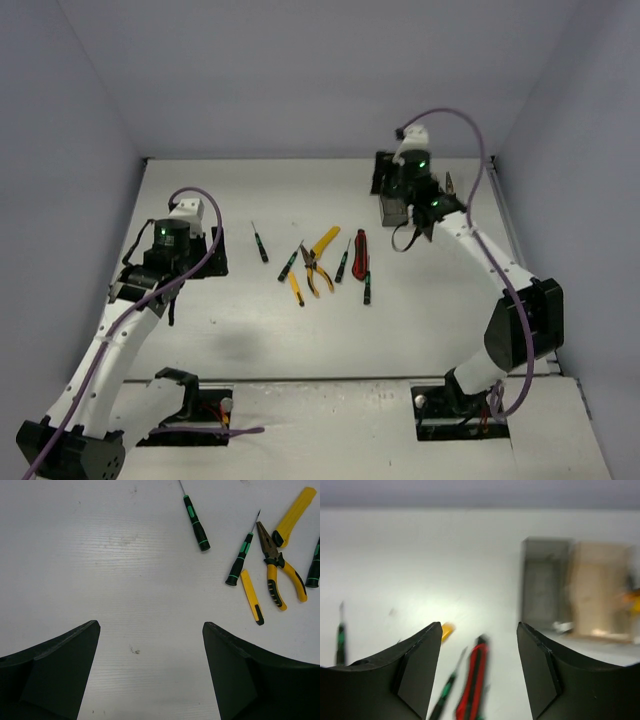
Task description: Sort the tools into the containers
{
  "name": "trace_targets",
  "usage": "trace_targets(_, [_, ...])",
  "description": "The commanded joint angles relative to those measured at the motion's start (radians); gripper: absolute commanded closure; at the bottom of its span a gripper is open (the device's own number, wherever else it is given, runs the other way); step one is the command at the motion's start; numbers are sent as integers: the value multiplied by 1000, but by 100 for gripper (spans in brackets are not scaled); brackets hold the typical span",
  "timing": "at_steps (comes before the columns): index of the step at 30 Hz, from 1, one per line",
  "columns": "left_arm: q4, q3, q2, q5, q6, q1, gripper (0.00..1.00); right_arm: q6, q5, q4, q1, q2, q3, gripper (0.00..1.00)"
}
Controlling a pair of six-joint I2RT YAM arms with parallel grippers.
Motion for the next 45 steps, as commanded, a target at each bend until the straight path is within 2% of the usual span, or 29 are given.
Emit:
trace_targets(1, [52,1,-7,19,3,7,19,156,80,-11,190,73,-53,41])
trace_targets(4, [49,0,-7,15,1,7,19,96,67,-13,341,168,-9,42])
trace_targets(8, [50,0,-4,12,1,7,19,51,34,-24,444,294,43,47])
trace_targets(12, [51,-1,-2,12,1,7,19,45,34,-42,489,393,85,50])
trace_targets(33, [49,0,2,23,3,7,19,-1,123,-61,499,524,155,50])
trace_targets(45, [48,1,5,25,4,7,19,-32,168,-63,488,508,158,52])
